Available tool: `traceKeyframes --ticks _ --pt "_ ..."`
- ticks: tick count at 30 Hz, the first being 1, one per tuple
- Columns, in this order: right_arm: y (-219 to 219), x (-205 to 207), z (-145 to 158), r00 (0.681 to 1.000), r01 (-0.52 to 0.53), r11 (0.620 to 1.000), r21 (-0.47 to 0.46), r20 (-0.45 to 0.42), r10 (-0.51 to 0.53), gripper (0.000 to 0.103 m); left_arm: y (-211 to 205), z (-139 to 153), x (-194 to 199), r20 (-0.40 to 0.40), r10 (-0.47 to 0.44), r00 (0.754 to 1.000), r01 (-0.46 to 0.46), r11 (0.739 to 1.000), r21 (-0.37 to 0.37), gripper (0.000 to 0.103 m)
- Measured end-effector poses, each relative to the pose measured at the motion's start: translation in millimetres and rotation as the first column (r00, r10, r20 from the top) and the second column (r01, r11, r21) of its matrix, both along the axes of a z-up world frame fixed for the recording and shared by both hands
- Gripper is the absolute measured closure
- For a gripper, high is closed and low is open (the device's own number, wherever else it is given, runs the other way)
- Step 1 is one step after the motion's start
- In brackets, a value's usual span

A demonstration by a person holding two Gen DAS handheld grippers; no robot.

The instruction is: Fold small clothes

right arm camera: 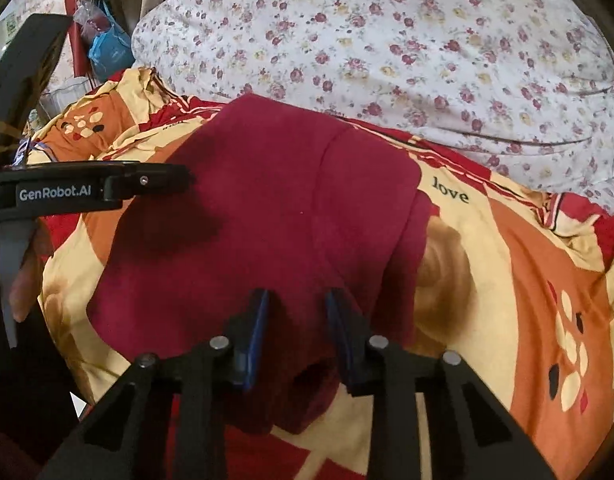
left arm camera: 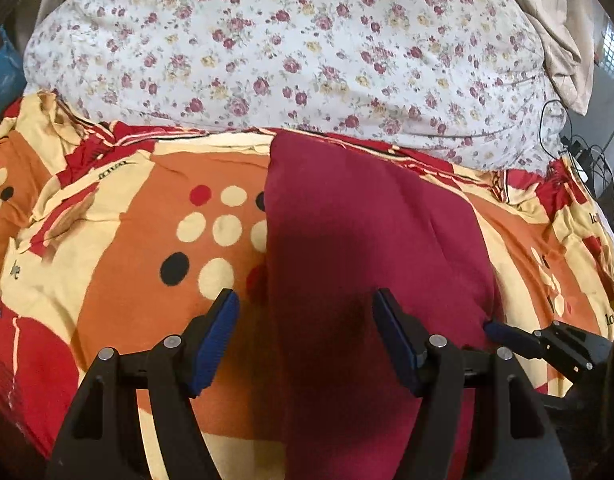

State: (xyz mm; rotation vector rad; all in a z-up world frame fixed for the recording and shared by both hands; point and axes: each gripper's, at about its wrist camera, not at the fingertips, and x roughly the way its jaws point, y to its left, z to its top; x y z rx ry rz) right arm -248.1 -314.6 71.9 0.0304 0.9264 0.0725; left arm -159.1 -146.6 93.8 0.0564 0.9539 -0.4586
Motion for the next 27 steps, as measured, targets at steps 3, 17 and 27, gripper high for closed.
traceKeyframes --ticks 3,17,27 --pt "0 -2 9 1.0 0.01 1.0 0.016 0.019 -0.01 0.068 5 4 -4 0.017 0.014 1.0 -0.014 1.0 -0.005 0.043" --pt "6 -2 49 0.975 0.16 0.986 0.036 0.15 -0.163 0.021 23 23 -18 0.106 0.075 0.991 -0.076 0.997 0.006 0.043" --pt "-3 5 38 0.966 0.223 0.97 0.093 0.11 -0.233 0.018 24 26 -21 0.141 0.087 0.986 -0.092 0.995 0.029 0.043"
